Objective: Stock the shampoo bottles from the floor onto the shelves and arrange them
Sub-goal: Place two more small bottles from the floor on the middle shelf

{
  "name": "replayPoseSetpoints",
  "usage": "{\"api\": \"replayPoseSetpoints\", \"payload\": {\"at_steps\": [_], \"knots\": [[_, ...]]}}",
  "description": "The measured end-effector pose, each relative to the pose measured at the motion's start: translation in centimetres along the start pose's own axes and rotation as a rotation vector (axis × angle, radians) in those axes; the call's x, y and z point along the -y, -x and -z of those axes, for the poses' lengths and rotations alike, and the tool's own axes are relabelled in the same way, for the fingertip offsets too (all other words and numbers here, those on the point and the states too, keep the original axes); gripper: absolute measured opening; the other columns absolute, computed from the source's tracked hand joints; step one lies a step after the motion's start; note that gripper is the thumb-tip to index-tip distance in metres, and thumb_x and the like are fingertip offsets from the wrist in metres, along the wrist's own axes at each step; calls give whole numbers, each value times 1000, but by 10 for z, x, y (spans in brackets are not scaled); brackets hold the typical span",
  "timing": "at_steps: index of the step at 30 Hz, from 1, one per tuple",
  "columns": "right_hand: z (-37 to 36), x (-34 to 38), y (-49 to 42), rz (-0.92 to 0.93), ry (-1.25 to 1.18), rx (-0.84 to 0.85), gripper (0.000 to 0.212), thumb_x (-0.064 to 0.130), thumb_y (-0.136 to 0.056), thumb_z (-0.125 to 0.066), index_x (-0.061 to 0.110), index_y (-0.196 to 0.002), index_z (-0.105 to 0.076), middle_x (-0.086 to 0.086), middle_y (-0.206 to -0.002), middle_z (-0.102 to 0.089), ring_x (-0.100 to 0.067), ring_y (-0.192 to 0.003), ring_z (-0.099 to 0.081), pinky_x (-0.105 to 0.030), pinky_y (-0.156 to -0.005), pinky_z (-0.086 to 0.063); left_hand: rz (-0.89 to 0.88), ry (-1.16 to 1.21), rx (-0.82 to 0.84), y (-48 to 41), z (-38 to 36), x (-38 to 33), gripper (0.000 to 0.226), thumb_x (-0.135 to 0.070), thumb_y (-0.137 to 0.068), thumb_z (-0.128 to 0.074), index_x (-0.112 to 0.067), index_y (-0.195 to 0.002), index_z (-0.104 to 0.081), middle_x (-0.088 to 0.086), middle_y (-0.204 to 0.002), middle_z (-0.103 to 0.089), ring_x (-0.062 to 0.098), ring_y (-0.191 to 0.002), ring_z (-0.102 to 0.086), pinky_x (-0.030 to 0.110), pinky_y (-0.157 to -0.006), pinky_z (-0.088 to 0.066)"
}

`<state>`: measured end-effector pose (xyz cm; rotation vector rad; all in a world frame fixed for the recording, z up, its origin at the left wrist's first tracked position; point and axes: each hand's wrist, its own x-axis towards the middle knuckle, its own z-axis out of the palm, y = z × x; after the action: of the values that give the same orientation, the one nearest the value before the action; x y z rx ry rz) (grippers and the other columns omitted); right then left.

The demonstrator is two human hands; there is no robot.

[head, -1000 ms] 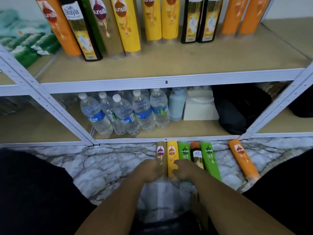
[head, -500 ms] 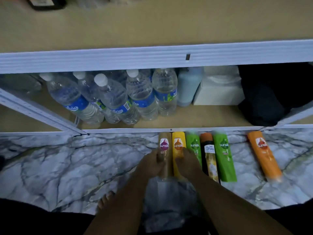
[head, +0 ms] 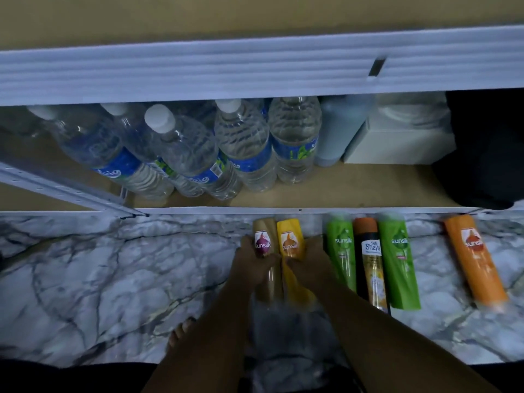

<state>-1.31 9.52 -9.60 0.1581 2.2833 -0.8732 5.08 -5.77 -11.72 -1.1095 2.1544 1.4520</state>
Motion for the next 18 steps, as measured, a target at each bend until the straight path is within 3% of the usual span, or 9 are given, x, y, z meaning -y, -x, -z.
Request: {"api": "replayPoseSetpoints", "payload": {"at_steps": [5,9,11,14,18], "knots": [[-12,-1,-10,-41,-84,95,59,24,-71,-84,18,-122,-55,-2,-115,-65,-24,-105,-63,-45,-91,-55,-29,15,-51,9,9,16,58,-31,-61,-88,-26,-102,-47,-4,-93,-71,15,-84,-70,47,-79,-59],[-9,-3,-3,-63,-152,164,58,23,-73,-85,20,-123,-55,0,-113,-64,-22,-105,-63,-41,-89,-55,-74,94,15,15,20,15,73,-24,-54,-91,-40,-110,-45,-4,-104,-72,15,-92,-72,45,-80,-62],[-4,2,0,-24,-178,180,58,21,-70,-88,20,-119,-57,1,-112,-67,-19,-100,-65,-39,-85,-57,-122,133,23,19,26,5,74,-18,-55,-93,-34,-115,-52,-4,-106,-73,16,-94,-73,39,-80,-62],[10,18,6,31,-224,164,59,14,-67,-89,19,-114,-54,1,-107,-67,-12,-90,-65,-30,-70,-55,-194,130,18,30,38,-13,75,-37,-47,-93,-32,-113,-59,-7,-106,-74,10,-95,-71,29,-80,-60],[36,38,23,197,-217,182,84,12,-55,-92,29,-124,-49,3,-112,-68,-17,-100,-68,-47,-87,-58,-279,38,20,52,61,-32,65,-20,-60,-92,-32,-114,-59,-14,-102,-74,4,-95,-70,27,-84,-57]]}}
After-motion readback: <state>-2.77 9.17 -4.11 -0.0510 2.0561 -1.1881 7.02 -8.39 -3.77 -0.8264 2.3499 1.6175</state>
